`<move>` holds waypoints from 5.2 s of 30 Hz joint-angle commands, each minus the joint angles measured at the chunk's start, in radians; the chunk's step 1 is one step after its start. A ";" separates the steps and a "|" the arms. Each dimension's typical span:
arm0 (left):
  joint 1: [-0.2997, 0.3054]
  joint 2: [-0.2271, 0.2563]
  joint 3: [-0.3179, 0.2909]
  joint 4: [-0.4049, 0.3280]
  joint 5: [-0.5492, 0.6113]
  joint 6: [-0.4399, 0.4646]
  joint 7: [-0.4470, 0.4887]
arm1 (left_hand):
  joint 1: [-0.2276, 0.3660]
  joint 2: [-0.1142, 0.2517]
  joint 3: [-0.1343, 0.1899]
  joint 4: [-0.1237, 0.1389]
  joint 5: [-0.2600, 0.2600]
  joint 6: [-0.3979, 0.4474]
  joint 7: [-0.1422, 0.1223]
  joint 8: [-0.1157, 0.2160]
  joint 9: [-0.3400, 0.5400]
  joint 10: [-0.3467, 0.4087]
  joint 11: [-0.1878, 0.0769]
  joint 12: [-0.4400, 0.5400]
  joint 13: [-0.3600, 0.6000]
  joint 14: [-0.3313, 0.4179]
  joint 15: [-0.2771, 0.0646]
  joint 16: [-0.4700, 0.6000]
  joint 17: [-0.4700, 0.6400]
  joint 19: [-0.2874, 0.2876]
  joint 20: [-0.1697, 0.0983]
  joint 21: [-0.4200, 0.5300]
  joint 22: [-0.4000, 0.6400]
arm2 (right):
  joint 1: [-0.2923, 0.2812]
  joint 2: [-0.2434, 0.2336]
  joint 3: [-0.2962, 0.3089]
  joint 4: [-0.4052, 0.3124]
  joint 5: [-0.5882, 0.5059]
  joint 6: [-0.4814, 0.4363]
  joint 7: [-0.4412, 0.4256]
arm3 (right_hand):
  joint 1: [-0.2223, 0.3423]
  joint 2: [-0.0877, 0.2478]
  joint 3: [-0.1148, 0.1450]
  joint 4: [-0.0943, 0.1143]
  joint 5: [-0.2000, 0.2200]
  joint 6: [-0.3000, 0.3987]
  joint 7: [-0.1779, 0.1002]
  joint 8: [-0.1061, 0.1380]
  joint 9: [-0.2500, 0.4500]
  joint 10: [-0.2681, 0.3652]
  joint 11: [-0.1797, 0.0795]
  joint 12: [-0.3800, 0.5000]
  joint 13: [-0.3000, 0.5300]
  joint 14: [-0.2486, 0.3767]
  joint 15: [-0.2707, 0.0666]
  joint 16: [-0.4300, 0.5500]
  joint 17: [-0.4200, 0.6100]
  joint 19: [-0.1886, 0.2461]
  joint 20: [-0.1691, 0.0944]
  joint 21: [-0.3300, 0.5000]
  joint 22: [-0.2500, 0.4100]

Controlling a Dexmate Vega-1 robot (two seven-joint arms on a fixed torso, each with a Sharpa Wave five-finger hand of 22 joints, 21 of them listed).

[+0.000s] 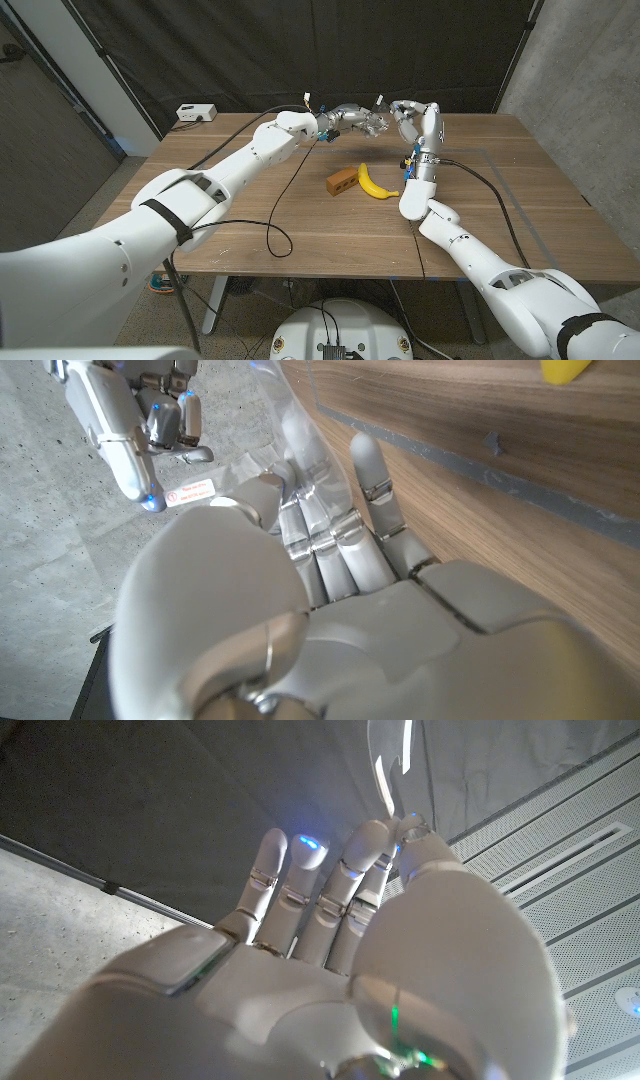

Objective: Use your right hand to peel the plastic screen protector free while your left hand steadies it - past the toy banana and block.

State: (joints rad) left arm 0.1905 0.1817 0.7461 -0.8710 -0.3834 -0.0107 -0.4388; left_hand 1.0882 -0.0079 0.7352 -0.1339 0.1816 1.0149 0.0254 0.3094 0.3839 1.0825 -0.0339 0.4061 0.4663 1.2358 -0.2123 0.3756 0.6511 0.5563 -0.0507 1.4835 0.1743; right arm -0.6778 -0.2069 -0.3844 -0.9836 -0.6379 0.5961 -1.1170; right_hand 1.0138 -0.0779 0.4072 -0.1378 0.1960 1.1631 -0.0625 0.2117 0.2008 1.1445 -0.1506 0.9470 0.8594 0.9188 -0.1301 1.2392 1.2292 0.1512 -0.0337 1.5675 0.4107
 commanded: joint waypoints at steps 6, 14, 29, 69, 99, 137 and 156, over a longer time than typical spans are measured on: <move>-0.008 -0.007 0.000 0.021 0.000 -0.016 -0.010 | 0.004 0.009 0.007 -0.001 0.003 0.068 0.059 -0.006 0.006 0.104 -0.092 0.001 0.003 -0.002 -0.004 -0.006 0.005 -0.006 -0.104 0.009 0.003 | 0.018 -0.050 -0.103 -0.034 0.105 -0.116 0.001 | -0.029 -0.020 -0.004 0.006 0.002 -0.019 0.003 -0.014 -0.003 -0.011 -0.005 0.004 0.002 0.002 -0.087 0.003 0.000 -0.010 0.010 -0.001 0.002; -0.027 -0.030 0.002 0.075 0.003 -0.040 -0.019 | 0.003 0.008 0.007 0.000 0.003 0.071 0.060 -0.008 0.007 0.105 -0.095 0.000 0.005 0.000 -0.004 -0.008 0.003 -0.005 -0.104 0.010 0.003 | 0.022 -0.021 -0.070 -0.004 0.092 -0.101 0.000 | -0.043 -0.027 -0.001 0.005 0.008 -0.100 0.012 -0.032 -0.002 -0.051 -0.003 -0.014 -0.017 -0.023 -0.088 -0.010 -0.009 -0.025 0.023 -0.003 0.001; -0.047 -0.051 0.004 0.128 0.008 -0.049 -0.035 | 0.003 0.008 0.006 -0.001 0.003 0.070 0.059 -0.012 0.010 0.105 -0.096 -0.004 0.006 -0.002 -0.004 -0.010 0.006 -0.006 -0.104 0.010 0.003 | 0.020 0.214 0.359 0.134 -0.363 0.137 0.000 | 0.097 0.030 0.067 -0.032 0.003 0.092 0.007 0.045 0.014 0.025 0.006 0.089 0.063 0.048 -0.089 0.016 0.003 0.039 -0.027 0.010 0.015; -0.111 -0.119 -0.027 0.318 -0.036 -0.056 -0.165 | 0.003 0.007 0.004 -0.002 0.003 0.081 0.059 -0.020 0.014 0.113 -0.095 -0.012 0.007 0.002 -0.002 -0.012 0.008 -0.002 -0.107 0.011 0.002 | -0.021 0.188 0.360 0.012 -0.837 -0.099 0.000 | 0.113 -0.004 0.101 -0.027 0.049 0.138 -0.003 0.044 0.023 0.004 -0.027 0.125 0.134 0.019 -0.090 0.038 0.005 -0.010 -0.079 0.012 0.063; -0.020 -0.021 -0.017 0.040 -0.063 0.075 -0.138 | 0.006 0.007 0.003 -0.004 0.004 0.082 0.065 -0.027 0.018 0.116 -0.088 -0.016 0.012 0.007 0.000 -0.012 0.012 -0.001 -0.104 0.012 0.003 | -0.069 0.185 0.357 -0.101 -0.877 -0.057 0.000 | 0.118 -0.003 0.122 -0.027 0.075 0.128 0.009 0.042 0.034 -0.008 -0.024 0.140 0.170 -0.003 -0.090 0.057 0.006 -0.044 -0.076 0.013 0.090; -0.055 -0.041 -0.016 0.137 -0.081 0.035 -0.206 | 0.008 0.006 0.003 -0.004 0.003 0.090 0.063 -0.034 0.020 0.121 -0.086 -0.020 0.018 0.005 -0.001 -0.013 0.019 -0.001 -0.105 0.013 0.003 | -0.069 0.303 0.518 -0.125 -0.885 -0.162 0.000 | 0.112 0.000 0.135 -0.022 0.088 0.112 0.011 0.045 0.049 -0.011 -0.015 0.128 0.144 -0.014 -0.089 0.075 0.004 -0.056 -0.052 0.013 0.118; -0.109 -0.096 -0.034 0.290 -0.096 0.031 -0.276 | 0.006 0.005 0.003 -0.003 0.004 0.092 0.063 -0.037 0.023 0.125 -0.089 -0.024 0.019 0.012 0.000 -0.013 0.018 0.005 -0.107 0.014 0.002 | -0.027 -0.053 0.160 -0.185 -0.883 -0.365 0.000 | 0.094 -0.005 0.144 -0.024 0.132 0.122 0.014 0.056 0.059 -0.023 -0.018 0.140 0.154 -0.034 -0.088 0.084 0.004 -0.094 -0.052 0.009 0.139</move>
State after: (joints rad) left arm 0.1100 0.1144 0.7205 -0.6622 -0.4730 0.0238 -0.6799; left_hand 1.0904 -0.0080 0.7317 -0.1369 0.1819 1.0296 0.0216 0.2708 0.4053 1.0829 -0.0338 0.3851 0.4846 1.2412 -0.2069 0.3620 0.6650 0.5563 -0.0507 1.4907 0.1743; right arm -0.7305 -0.0593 -0.0372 -1.1156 -1.5260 0.3225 -1.1167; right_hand 1.1199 -0.0850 0.5399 -0.1626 0.3162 1.2631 -0.0446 0.2593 0.2193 1.1243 -0.1627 1.0801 1.0116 0.8896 -0.1191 1.3167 1.2313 0.0613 -0.0374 1.5770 0.5449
